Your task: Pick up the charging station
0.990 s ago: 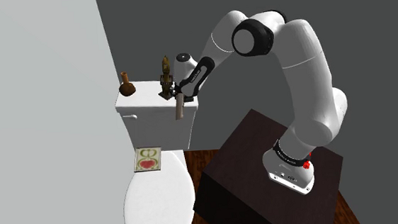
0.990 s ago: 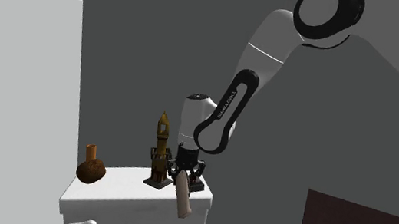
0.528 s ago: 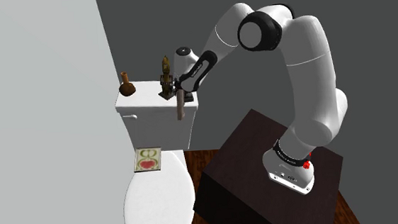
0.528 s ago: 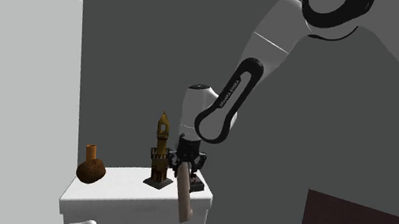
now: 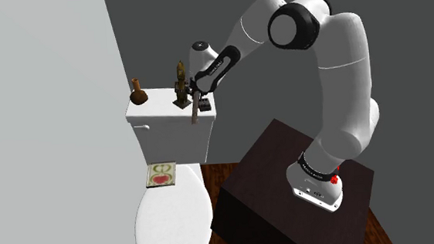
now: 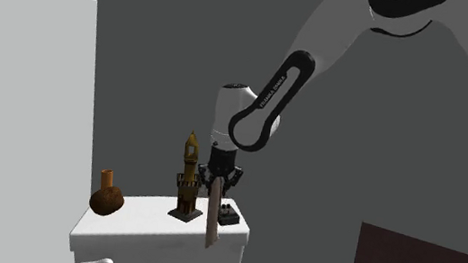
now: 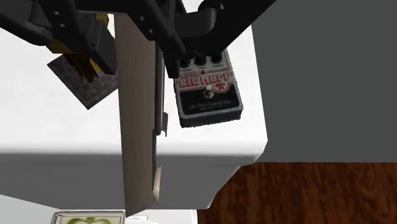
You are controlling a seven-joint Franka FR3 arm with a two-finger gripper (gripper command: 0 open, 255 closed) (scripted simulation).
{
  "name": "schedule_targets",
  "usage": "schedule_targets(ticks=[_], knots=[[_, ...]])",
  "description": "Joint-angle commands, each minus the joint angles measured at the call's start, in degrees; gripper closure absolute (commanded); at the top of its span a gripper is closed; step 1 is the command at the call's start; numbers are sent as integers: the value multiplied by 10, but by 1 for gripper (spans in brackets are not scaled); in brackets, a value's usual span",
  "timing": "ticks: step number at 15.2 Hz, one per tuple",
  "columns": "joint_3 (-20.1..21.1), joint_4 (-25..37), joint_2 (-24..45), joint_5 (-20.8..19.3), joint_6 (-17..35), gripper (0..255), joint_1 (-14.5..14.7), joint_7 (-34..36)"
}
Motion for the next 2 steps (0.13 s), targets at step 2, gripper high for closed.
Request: schedule_targets(ticks=[2], knots=[[1, -4, -9, 1, -4, 255, 0, -1]])
